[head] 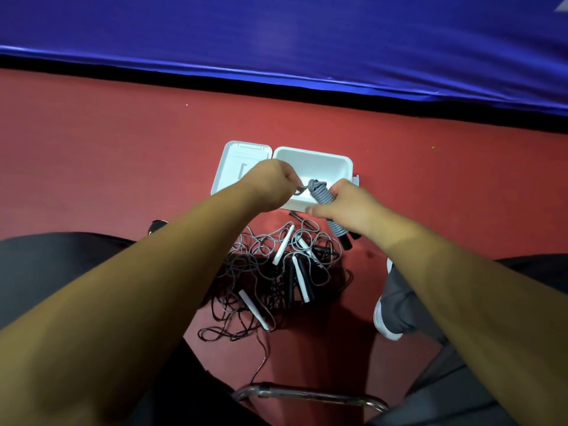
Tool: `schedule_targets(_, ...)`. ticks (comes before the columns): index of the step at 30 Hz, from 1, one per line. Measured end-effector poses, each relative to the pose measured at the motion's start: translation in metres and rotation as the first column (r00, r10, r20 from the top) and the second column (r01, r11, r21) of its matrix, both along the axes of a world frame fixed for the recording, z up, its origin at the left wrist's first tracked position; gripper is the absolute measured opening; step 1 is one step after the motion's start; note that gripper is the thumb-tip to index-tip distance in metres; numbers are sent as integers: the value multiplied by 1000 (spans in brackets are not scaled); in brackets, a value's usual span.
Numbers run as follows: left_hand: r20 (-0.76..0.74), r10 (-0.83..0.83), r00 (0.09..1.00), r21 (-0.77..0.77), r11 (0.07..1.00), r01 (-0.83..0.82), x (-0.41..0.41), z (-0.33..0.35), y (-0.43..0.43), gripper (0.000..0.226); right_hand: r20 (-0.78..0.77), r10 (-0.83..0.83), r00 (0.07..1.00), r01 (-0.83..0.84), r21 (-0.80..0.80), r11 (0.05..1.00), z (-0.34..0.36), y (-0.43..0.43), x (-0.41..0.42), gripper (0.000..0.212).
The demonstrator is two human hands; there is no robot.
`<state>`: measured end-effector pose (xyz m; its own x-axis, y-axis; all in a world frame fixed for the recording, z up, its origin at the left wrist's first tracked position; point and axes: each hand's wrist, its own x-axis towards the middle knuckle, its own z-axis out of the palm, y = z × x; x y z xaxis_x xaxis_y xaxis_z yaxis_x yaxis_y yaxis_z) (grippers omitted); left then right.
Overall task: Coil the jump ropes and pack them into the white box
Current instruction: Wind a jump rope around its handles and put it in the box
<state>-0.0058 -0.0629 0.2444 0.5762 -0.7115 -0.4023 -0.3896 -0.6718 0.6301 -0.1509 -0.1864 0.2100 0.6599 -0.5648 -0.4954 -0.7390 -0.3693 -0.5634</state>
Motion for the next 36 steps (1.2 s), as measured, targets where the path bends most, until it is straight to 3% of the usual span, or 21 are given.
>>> schedule_targets(4,-98,68,993,7,998,-68,5,-7,5,18,3,19,1000,-19,103,994,3,9,7,56)
schedule_targets(9,-275,208,939,-45,972,-229,14,-13,6,20,52,-60,997,57,69,996,5,13,20,36)
schedule_targets(17,-374,289,881,0,950,-312,43,-15,-8,31,52,-103,993,98,84,992,9,-6,57,29)
schedule_targets(21,-370,296,881,5,949,-317,66,-28,-22,37,43,-119,992,114,111,987,-12,-19,84,31)
schedule_targets(26,-427,328,843,-33,926,-377,89,-61,-40,36,47,-204,978,194,161,968,-47,-34,112,18)
schedule_targets(29,-456,354,817,-41,908,-417,104,-85,-52,33,35,-319,947,305,213,928,-74,-51,126,26)
schedule_targets(33,-520,435,735,-22,853,-521,123,-119,-65,27,51,-537,842,487,356,798,-126,-77,146,35)
schedule_targets(36,-476,472,742,-31,834,-551,133,-148,-68,24,10,-587,809,537,394,747,-152,-84,162,37)
